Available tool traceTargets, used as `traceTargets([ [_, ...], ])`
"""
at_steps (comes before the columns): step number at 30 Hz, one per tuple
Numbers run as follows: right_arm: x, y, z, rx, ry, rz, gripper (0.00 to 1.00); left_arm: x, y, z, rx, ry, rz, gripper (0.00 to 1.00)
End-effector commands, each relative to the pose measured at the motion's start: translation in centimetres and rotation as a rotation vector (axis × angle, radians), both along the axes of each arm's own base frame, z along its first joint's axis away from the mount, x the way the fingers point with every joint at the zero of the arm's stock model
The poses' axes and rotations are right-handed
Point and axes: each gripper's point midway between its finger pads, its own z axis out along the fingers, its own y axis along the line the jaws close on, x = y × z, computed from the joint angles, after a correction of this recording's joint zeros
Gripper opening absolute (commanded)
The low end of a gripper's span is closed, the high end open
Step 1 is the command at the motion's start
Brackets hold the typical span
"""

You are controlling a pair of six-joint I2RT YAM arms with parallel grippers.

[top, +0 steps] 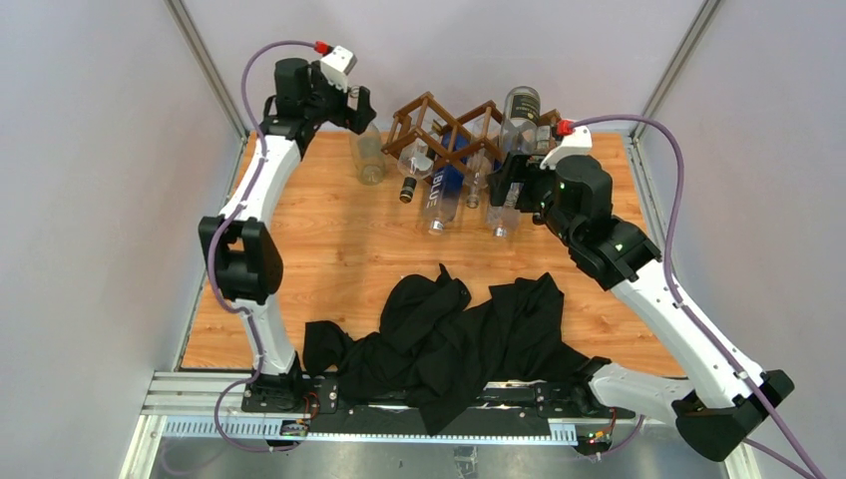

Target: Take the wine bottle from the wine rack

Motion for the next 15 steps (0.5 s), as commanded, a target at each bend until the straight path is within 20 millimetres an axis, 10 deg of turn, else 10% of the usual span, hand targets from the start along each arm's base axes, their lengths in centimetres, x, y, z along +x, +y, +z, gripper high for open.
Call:
traceTargets([
  [1,0.1,-2.0,-0.9,-0.03,0.062,-0.081,0.96,-4.5,1.6,4.7,0.051,-0.018,0.014,1.0],
  [9,2.5,-3.9,-1.5,-0.059,0.212,-0.158,0.97,-12.2,6.5,7.9,0.133,0.144,0.134,1.0],
  [15,5.3,-5.8,-1.9,-0.055,0.303,-0.243,0.98,-18.2,11.8,6.6,0.187,0.258,0.268,1.0],
])
